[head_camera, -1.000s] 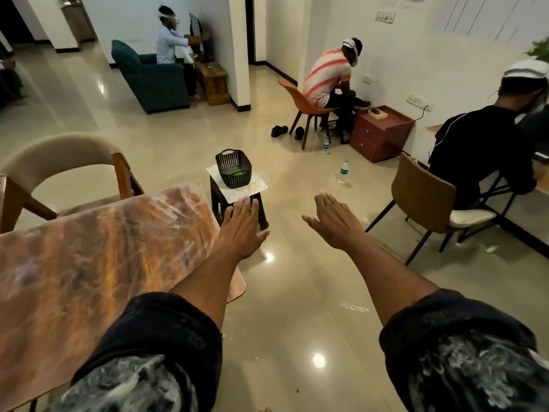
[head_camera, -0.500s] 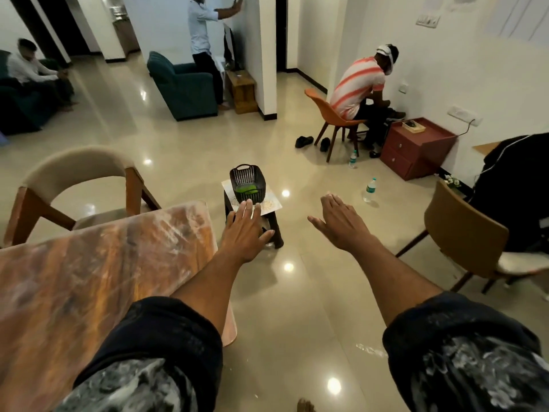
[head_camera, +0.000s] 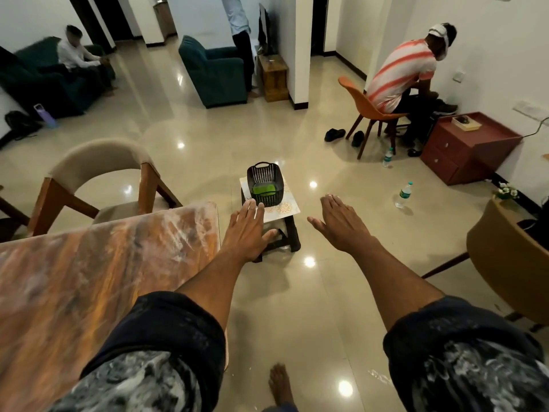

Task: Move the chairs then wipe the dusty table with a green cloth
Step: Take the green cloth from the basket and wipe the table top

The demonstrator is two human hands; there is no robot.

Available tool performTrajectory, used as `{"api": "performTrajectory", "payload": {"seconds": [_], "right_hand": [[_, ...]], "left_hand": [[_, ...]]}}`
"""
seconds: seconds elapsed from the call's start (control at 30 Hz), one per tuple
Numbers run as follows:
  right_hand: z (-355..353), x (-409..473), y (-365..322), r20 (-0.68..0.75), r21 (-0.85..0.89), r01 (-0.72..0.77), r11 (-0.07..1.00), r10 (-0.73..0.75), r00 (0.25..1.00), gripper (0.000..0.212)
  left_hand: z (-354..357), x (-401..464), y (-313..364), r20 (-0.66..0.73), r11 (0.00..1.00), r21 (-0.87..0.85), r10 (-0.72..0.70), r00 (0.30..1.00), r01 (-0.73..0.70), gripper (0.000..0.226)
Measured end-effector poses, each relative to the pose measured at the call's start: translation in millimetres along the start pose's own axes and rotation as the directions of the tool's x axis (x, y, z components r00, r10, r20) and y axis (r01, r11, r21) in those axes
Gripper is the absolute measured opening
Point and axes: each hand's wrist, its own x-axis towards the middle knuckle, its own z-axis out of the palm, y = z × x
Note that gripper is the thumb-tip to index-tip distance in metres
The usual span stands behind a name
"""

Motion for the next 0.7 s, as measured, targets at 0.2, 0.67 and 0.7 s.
{"api": "performTrajectory", "payload": {"seconds": [0.2,0.67,0.7], "right_hand": [[6,66,21,0.011,-0.027,0.013,1.000,-0.013,1.000,0.069],[9,203,51,0.078,-0.033,0.057,0.998,-0.054,0.996,0.067],[13,214,54,0.093,-0.030,0.061,0.998,-0.058,0.994,0.067]], "left_hand": [[18,73,-12,0.016,0.999,-0.007,-0.040,0.999,0.040,0.081],[30,196,-41,0.082,0.995,-0.050,-0.081,0.993,0.085,0.081],[33,206,-44,0.091,0.993,-0.061,-0.092,0.992,0.098,0.081]]}}
